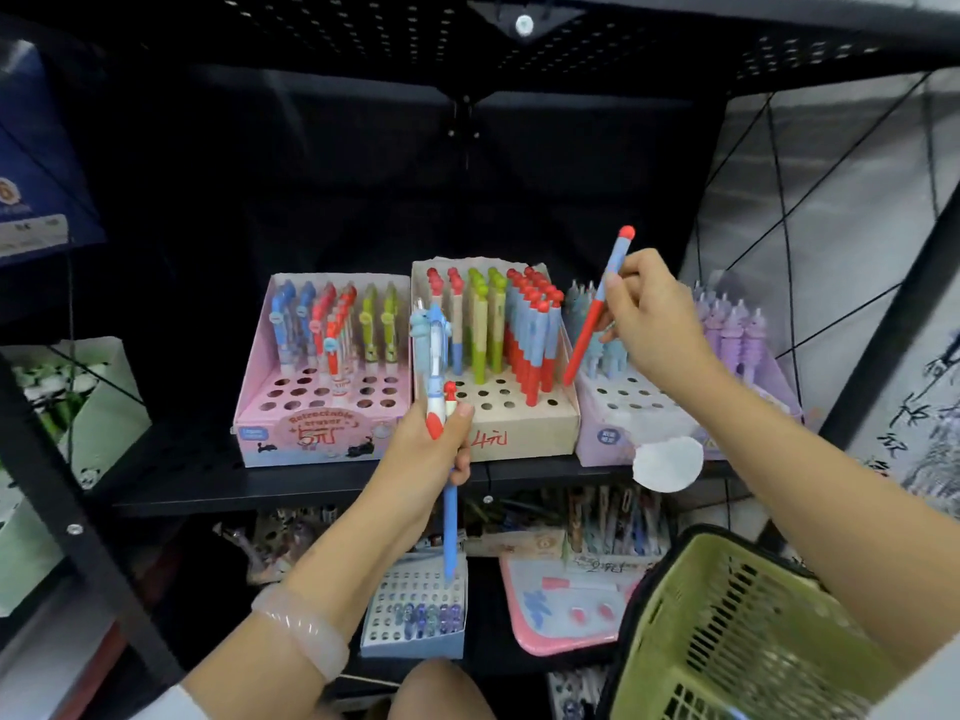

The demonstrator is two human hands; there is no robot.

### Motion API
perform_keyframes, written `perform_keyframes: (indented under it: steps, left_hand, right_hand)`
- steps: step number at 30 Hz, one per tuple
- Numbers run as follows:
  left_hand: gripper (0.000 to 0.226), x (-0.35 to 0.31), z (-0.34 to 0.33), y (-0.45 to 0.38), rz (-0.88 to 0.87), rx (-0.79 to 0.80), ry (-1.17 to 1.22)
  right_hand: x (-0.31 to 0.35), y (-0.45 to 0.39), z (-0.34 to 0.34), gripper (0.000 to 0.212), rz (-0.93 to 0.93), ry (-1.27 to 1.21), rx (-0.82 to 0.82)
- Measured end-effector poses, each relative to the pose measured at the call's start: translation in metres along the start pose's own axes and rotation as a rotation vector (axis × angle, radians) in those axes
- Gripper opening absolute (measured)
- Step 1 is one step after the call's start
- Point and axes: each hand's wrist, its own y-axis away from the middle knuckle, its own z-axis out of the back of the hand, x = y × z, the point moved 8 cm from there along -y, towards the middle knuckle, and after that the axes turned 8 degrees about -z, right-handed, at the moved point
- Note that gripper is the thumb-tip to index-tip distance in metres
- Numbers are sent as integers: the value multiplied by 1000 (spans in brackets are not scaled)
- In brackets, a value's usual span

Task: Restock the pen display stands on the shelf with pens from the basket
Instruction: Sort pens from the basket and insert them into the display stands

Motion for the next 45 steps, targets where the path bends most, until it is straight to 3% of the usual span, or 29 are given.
perform_keyframes:
  steps: [14, 19, 20, 24, 26, 36, 40, 45]
  left_hand:
    - [14, -9, -2, 3, -51, 19, -2]
    - [8, -11, -3, 6, -50, 9, 54]
    - [5, -11, -3, 6, -51, 14, 59]
    - [7, -12, -1, 7, -61, 23, 53]
    - [10, -13, 2, 8, -65, 26, 49]
    - [4, -13, 27, 14, -63, 53, 16]
    - [13, -17, 32, 14, -85, 61, 27]
    - [12, -13, 43, 19, -30, 19, 41]
  right_hand:
    - [-18, 18, -48, 15, -53, 386, 357]
    - [7, 25, -21, 19, 26, 251, 58]
    - [15, 30, -25, 21, 31, 168, 106]
    - [34, 61, -76, 12, -58, -25, 560]
    - [37, 73, -95, 13, -113, -89, 678]
    - [45, 89, -137, 16, -244, -78, 790]
    - [53, 86, -137, 17, -199, -107, 721]
    - [58, 38, -94, 18, -244, -367, 267]
